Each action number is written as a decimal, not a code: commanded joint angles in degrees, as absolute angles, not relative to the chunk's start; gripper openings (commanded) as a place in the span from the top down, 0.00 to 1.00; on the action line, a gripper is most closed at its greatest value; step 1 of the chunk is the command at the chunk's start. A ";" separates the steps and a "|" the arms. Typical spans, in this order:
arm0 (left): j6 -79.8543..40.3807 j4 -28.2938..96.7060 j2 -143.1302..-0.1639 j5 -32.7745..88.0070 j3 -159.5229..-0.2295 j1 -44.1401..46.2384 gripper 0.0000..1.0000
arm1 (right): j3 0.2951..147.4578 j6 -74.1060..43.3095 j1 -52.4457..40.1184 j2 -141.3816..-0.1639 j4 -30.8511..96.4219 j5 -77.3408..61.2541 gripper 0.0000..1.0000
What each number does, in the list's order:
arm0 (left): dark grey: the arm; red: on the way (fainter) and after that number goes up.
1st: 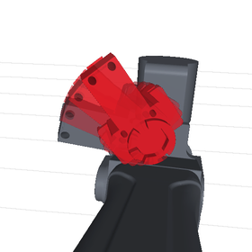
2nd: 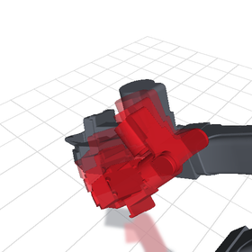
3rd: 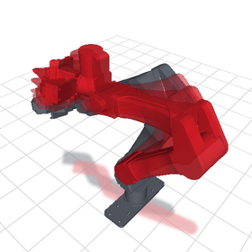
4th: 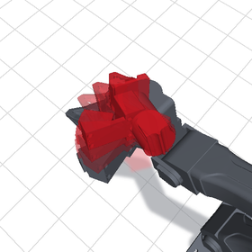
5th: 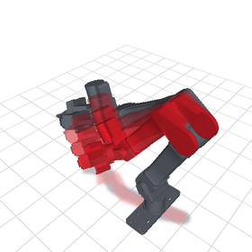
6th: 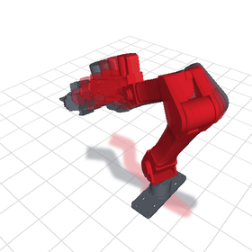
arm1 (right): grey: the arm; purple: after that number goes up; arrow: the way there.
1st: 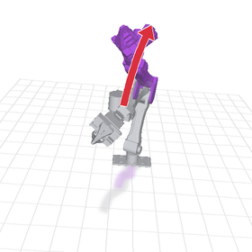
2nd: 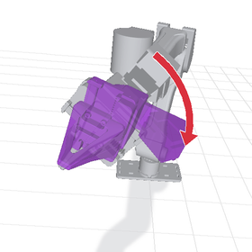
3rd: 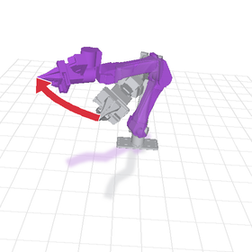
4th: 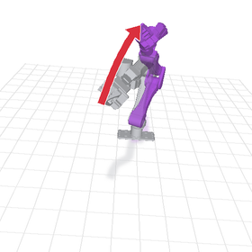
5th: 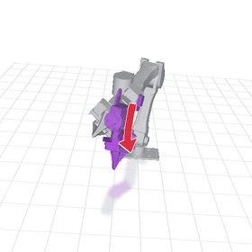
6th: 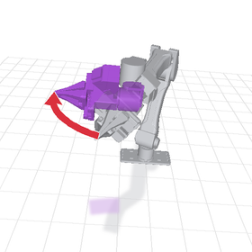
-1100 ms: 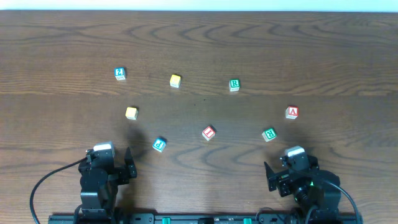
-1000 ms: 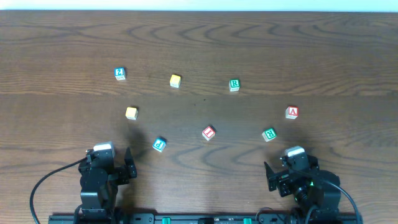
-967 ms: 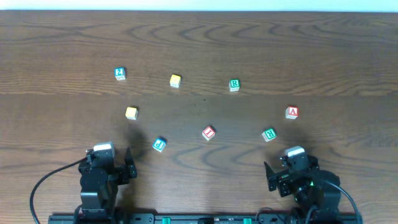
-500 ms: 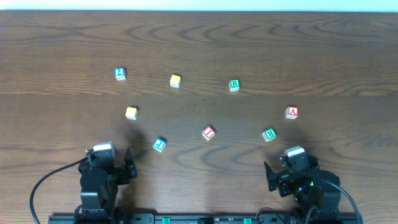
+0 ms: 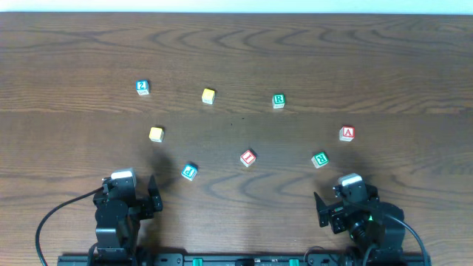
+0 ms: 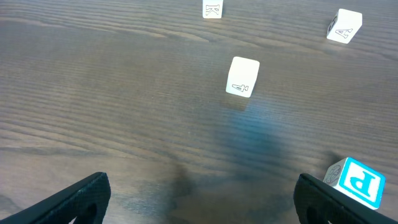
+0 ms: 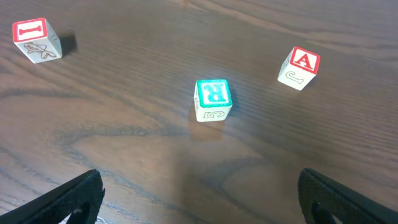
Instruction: Spell out Ai2
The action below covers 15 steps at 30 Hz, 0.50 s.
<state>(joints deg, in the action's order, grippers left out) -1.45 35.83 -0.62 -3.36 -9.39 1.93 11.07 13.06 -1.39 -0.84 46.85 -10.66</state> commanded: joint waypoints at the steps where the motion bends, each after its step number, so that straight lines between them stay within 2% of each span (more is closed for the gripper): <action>1: -1.26 35.83 -0.25 -3.33 -8.86 1.85 0.05 | 10.35 13.78 -0.78 -0.32 46.92 -10.72 0.01; 15: -1.26 35.83 -0.25 -3.33 -8.84 1.85 0.05 | 10.35 13.82 -0.78 -0.32 46.68 -10.37 0.01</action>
